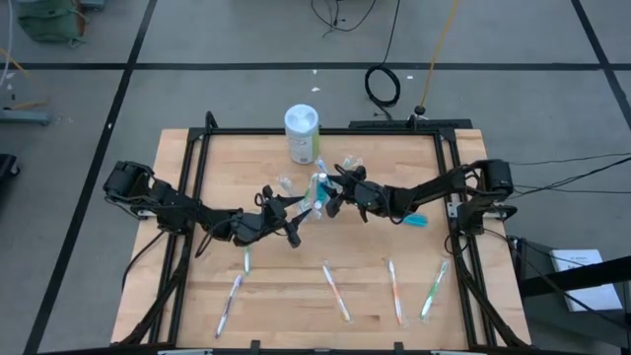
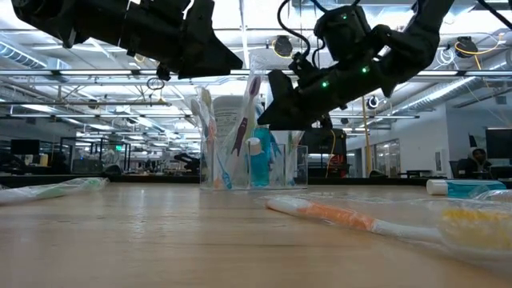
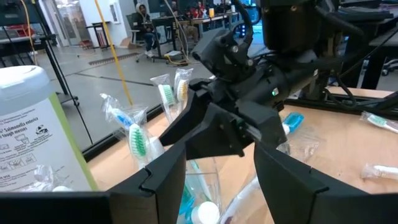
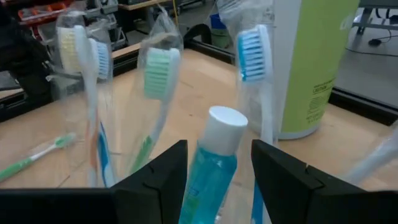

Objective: Pick & Place toothbrushing station
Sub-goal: Put the blue mouthwash into the transparent organizer, then put the orange toothbrush into the transparent organizer

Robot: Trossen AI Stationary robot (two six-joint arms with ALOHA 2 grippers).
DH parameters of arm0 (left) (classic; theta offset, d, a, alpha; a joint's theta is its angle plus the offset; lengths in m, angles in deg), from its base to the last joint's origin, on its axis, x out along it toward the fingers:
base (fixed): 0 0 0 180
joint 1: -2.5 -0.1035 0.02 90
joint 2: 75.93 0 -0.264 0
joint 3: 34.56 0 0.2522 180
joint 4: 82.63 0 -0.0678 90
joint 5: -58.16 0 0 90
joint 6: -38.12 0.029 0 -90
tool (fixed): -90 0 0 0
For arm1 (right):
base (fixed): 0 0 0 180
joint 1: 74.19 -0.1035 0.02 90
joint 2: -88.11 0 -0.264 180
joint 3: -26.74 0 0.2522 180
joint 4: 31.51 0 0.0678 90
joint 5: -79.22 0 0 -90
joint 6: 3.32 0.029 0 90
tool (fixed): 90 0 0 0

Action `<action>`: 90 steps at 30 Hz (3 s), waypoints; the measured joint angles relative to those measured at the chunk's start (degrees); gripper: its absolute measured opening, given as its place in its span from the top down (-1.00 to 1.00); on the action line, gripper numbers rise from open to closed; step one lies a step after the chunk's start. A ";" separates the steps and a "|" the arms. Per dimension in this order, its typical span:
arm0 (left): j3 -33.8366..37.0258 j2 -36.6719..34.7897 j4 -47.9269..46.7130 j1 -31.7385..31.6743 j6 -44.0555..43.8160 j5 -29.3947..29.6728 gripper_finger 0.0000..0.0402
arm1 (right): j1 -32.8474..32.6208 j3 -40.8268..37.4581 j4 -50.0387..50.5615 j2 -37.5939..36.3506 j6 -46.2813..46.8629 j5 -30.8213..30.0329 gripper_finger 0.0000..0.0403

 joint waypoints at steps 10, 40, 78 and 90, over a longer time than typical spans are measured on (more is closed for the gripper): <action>0.00 0.00 0.33 -0.93 0.73 0.07 0.03 | 1.18 0.02 -4.15 3.58 0.04 5.92 0.16; 0.00 0.00 0.24 -1.20 0.28 0.04 0.03 | -0.67 0.04 -0.41 3.47 -4.63 5.90 0.55; 0.02 0.00 0.21 -1.18 0.20 0.02 0.02 | -7.68 0.02 24.54 -18.17 -10.60 5.93 0.07; 0.02 0.00 0.22 -1.18 0.22 0.02 0.02 | -11.78 0.02 24.33 -19.66 -10.60 6.04 0.10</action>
